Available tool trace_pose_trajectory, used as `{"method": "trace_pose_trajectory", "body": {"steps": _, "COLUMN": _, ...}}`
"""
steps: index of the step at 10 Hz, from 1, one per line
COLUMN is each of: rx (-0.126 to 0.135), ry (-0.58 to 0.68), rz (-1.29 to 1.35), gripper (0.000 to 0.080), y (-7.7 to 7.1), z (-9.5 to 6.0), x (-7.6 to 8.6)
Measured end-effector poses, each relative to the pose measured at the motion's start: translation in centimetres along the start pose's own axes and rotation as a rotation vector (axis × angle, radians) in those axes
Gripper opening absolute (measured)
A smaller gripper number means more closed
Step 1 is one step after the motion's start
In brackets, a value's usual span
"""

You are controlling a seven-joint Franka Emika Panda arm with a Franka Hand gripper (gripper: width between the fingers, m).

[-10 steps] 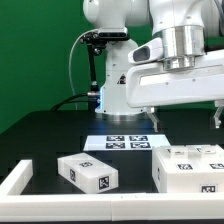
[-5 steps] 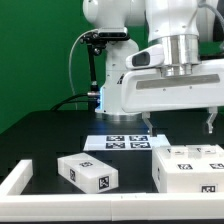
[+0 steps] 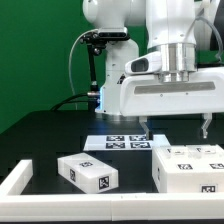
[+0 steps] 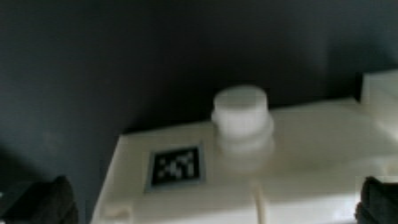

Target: Assemble cabinet

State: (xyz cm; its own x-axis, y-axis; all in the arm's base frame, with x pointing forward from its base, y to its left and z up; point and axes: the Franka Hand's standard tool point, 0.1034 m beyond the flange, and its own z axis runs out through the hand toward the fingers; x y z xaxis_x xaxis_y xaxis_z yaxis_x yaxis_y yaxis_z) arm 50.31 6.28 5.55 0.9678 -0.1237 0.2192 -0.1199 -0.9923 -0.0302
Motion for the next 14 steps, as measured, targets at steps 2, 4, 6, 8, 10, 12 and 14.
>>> {"method": "trace_pose_trajectory", "body": {"steps": 2, "rx": -0.016, "ry": 0.004, "rz": 0.007, "gripper": 0.0797, "y": -0.3, "z": 1.0, "x": -1.0}}
{"method": "trace_pose_trajectory", "body": {"steps": 4, "rx": -0.017, "ry": 0.004, "rz": 0.026, "gripper": 0.0797, "y": -1.0, "z": 1.8, "x": -1.1}}
{"method": "trace_pose_trajectory", "body": {"steps": 6, "rx": -0.022, "ry": -0.006, "rz": 0.053, "gripper": 0.0797, "y": -1.8, "z": 3.2, "x": -1.2}}
{"method": "trace_pose_trajectory", "body": {"steps": 8, "rx": -0.027, "ry": -0.002, "rz": 0.061, "gripper": 0.0797, "y": -1.6, "z": 4.0, "x": -0.5}}
{"method": "trace_pose_trajectory", "body": {"steps": 10, "rx": -0.026, "ry": -0.008, "rz": 0.074, "gripper": 0.0797, "y": -2.1, "z": 4.3, "x": -0.5}}
{"method": "trace_pose_trajectory", "body": {"steps": 12, "rx": -0.027, "ry": -0.007, "rz": 0.075, "gripper": 0.0688, "y": -2.0, "z": 4.4, "x": -0.5}}
{"method": "trace_pose_trajectory", "body": {"steps": 14, "rx": -0.027, "ry": -0.007, "rz": 0.075, "gripper": 0.0553, "y": -1.9, "z": 4.4, "x": -0.5}}
